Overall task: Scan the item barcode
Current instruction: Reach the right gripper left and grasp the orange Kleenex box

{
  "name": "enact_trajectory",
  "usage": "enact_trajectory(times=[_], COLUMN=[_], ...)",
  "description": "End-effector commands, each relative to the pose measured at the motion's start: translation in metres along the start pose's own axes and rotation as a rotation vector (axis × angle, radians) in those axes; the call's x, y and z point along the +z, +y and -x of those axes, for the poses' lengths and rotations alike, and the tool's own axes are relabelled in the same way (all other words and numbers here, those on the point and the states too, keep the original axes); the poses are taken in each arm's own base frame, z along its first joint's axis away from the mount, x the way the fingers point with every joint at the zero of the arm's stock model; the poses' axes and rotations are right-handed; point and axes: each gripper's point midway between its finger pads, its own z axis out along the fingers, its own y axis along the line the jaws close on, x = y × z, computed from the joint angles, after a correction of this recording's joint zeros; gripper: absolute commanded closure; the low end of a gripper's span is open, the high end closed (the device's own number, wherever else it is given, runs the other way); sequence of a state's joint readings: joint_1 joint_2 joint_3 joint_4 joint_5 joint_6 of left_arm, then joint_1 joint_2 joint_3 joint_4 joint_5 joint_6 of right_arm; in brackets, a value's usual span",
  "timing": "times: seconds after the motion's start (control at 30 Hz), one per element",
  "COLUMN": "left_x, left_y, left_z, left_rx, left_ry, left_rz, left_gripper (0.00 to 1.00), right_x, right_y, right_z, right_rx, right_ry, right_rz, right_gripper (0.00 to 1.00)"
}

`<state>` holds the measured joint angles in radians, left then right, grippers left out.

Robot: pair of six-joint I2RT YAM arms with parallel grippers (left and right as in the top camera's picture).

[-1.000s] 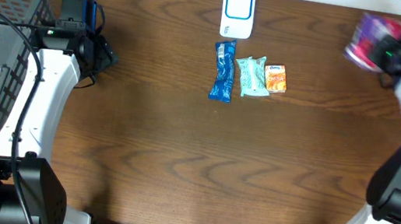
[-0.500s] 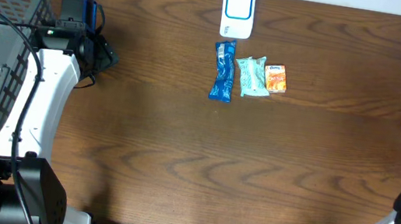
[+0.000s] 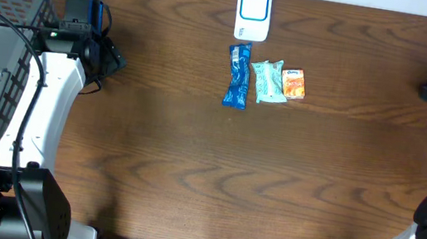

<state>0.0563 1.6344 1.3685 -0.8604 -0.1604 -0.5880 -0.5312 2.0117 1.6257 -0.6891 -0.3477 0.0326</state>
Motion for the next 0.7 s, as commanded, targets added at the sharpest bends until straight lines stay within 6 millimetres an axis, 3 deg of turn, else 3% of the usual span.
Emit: enact_trajectory(times=[0.0, 0.17, 0.3, 0.33, 0.57, 0.67], left_x=[0.001, 0.001, 0.001, 0.001, 0.001, 0.001], left_y=[0.003, 0.003, 0.003, 0.003, 0.003, 0.003], left_z=[0.001, 0.001, 0.001, 0.001, 0.001, 0.001], left_rx=[-0.013, -0.013, -0.013, -0.013, -0.013, -0.013], left_ry=[-0.003, -0.003, -0.003, -0.003, -0.003, -0.003], left_rz=[0.015, 0.015, 0.015, 0.015, 0.015, 0.015], left_gripper=[0.02, 0.02, 0.02, 0.02, 0.02, 0.02], right_x=[-0.001, 0.023, 0.053, 0.061, 0.106, 0.12], right_y=[0.078, 0.136, 0.181, 0.189, 0.23, 0.227], right_z=[-0.008, -0.037, -0.069, -0.077, -0.12, -0.133], right_rx=[-0.07, -0.175, -0.195, -0.182, -0.189, -0.191], right_ry=[0.031, 0.094, 0.146, 0.158, 0.222, 0.244], right_rz=[0.287, 0.349, 0.378, 0.371, 0.351, 0.298], right_gripper=[0.01, 0.02, 0.21, 0.21, 0.23, 0.28])
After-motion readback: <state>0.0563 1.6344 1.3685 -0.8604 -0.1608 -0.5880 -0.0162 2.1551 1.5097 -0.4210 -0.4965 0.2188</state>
